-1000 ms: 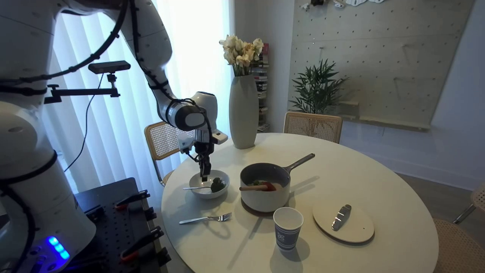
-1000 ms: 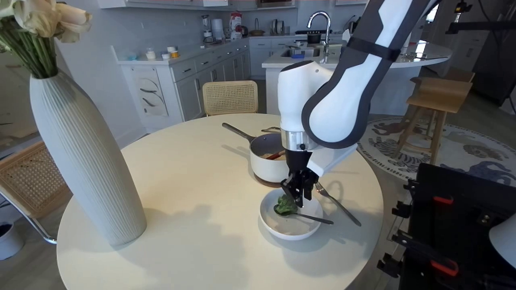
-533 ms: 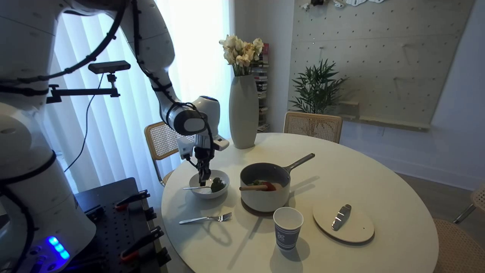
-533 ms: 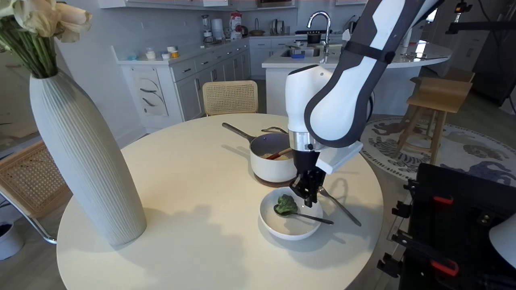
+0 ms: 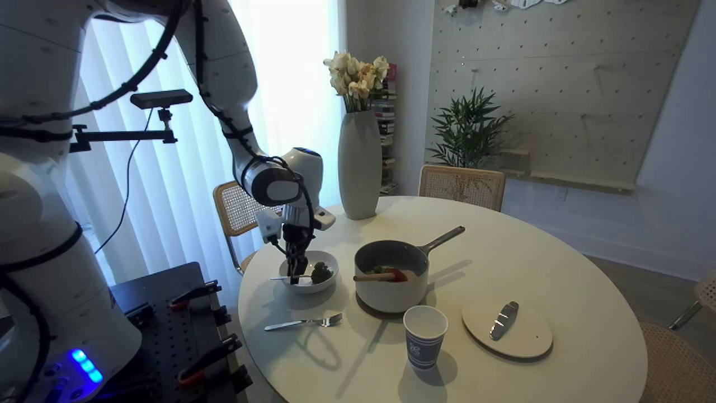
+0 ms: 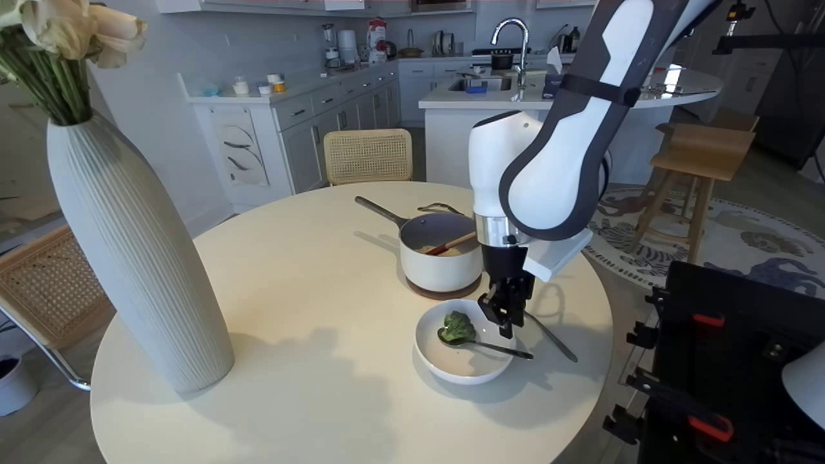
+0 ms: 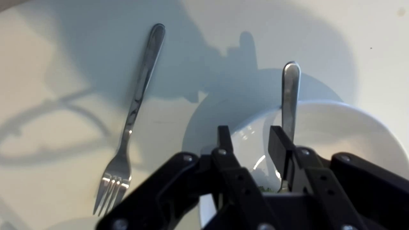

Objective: Move the white bowl to the left, remove the fork and then the spoon from the bowl and place them on the table, move the blue cup to the left

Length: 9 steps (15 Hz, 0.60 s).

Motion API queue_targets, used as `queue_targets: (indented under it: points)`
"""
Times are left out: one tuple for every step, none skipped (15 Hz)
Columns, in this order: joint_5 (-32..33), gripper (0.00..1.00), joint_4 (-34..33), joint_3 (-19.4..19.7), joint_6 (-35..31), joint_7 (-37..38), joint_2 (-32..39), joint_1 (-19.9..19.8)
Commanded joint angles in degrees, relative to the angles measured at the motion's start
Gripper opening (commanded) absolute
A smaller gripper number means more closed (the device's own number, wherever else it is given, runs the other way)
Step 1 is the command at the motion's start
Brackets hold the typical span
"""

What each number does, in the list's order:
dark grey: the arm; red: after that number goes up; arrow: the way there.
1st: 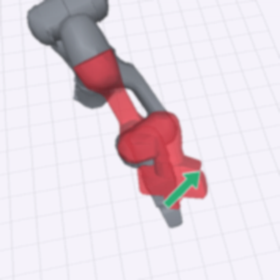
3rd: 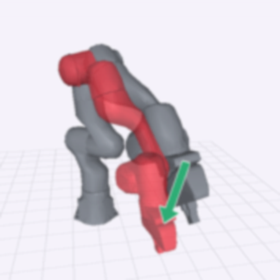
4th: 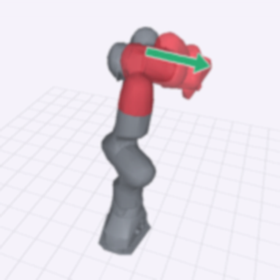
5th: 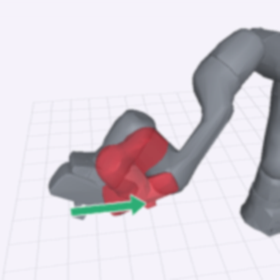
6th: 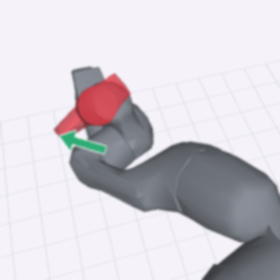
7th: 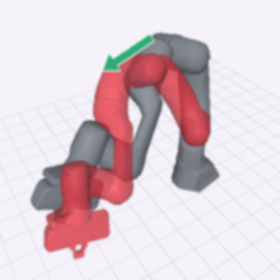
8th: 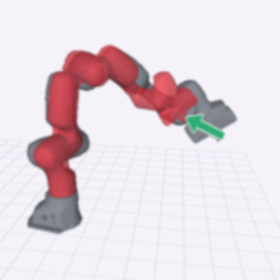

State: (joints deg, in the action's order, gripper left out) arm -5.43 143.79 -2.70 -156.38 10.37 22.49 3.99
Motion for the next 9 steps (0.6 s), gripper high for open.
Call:
queue_targets:
  points:
    - [-1.3, 0.37, -0.4, -1.8, -0.7, -0.7, -0.1, 0.5]
    - [-1.3, 0.37, -0.9, -2.2, -0.7, -0.4, 0.3, 0.8]
    - [-1.2, 0.36, -1.4, -2.4, -0.6, -0.1, 0.5, 1.2]
    - [-1.2, 0.37, -1.9, -2.7, -0.6, -0.1, 0.9, 1.4]
    - [-1.0, 0.36, -2.6, -2.9, -0.5, 0.2, 1.4, 1.8]
    - [-0.9, 0.37, -3.0, -2.9, -0.4, 0.4, 1.7, 2.1]
    - [-0.7, 0.38, -3.5, -2.8, -0.4, 0.5, 2.2, 2.4]
    - [-0.6, 0.37, -4.0, -2.7, -0.3, 0.6, 2.7, 2.7]
    - [-0.5, 0.38, -4.4, -2.5, -0.2, 0.7, 3.0, 3.0]
